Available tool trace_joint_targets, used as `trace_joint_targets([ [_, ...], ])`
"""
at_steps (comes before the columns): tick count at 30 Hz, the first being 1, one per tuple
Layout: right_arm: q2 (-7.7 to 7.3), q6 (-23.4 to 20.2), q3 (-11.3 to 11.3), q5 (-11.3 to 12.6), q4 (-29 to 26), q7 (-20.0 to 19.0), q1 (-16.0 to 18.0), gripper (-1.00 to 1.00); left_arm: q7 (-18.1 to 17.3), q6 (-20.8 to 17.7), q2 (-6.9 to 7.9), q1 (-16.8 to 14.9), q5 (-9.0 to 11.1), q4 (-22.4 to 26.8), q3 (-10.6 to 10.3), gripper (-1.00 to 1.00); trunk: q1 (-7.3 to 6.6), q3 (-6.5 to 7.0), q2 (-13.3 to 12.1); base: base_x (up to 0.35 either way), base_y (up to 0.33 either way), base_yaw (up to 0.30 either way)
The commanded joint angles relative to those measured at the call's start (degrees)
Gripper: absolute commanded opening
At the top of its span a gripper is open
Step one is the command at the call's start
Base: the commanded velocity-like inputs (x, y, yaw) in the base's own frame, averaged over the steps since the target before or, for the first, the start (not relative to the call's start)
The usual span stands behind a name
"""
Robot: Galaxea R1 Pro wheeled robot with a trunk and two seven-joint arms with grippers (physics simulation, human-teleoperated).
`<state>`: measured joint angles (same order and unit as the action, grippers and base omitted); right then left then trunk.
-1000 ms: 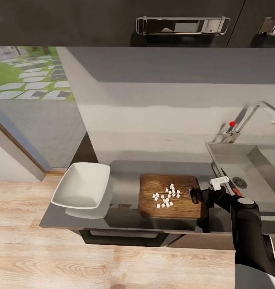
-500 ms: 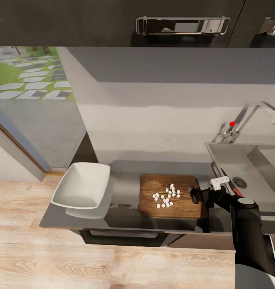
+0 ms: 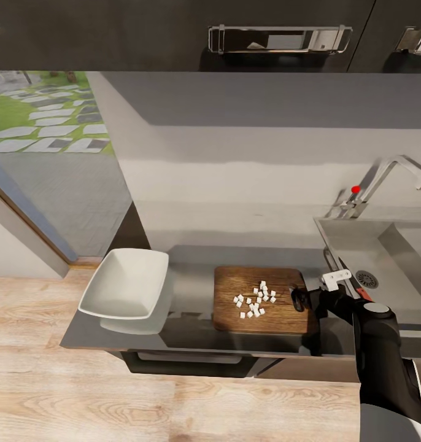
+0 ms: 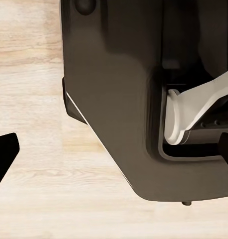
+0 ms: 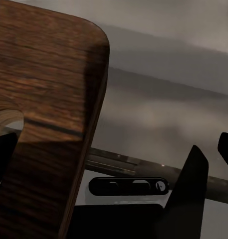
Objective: In the kitchen, take the Vidalia onion out of the sink, dice it on the chopping board with the paring knife, put the diced onion into the bowl on the countertop, then place both the paring knife and the chopping board into the sink.
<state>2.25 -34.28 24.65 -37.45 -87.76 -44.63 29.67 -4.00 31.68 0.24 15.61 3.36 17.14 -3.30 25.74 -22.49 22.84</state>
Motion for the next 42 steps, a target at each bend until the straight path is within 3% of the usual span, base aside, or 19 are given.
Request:
trace_joint_targets([
  [1, 0.04, 0.1, 0.1, -2.0, 4.2, -0.9, 0.0, 1.00, -0.1, 0.0, 0.03, 0.0, 0.4, 0.1, -0.2, 1.00, 0.05, -0.09, 0.1, 0.000, 0.000, 0.000],
  [5, 0.07, 0.1, 0.1, -2.0, 4.2, -0.9, 0.0, 1.00, -0.1, 0.0, 0.02, 0.0, 0.4, 0.1, -0.2, 1.00, 0.05, -0.09, 0.1, 0.000, 0.000, 0.000],
  [6, 0.09, 0.1, 0.1, -2.0, 4.2, -0.9, 0.0, -1.00, -0.1, 0.0, 0.02, 0.0, 0.4, 0.1, -0.2, 1.00, 0.05, -0.09, 0.1, 0.000, 0.000, 0.000],
  [17, 0.11, -0.2, 0.0, -2.1, 4.2, -0.9, 0.0, -1.00, -0.1, 0.0, 0.05, 0.0, 0.4, 0.1, -0.2, 1.00, 0.05, -0.09, 0.1, 0.000, 0.000, 0.000],
  [22, 0.04, -3.1, 0.0, -2.2, 4.1, -0.9, 0.0, -1.00, -0.1, 0.0, 0.03, 0.0, 0.4, 0.1, -0.2, 1.00, 0.05, -0.05, 0.1, 0.000, 0.000, 0.000],
  [42, 0.04, -3.6, 0.0, -2.2, 4.1, -0.9, 0.0, -1.00, -0.1, 0.0, 0.03, 0.0, 0.4, 0.1, -0.2, 1.00, 0.05, 1.67, 0.1, 0.000, 0.000, 0.000],
])
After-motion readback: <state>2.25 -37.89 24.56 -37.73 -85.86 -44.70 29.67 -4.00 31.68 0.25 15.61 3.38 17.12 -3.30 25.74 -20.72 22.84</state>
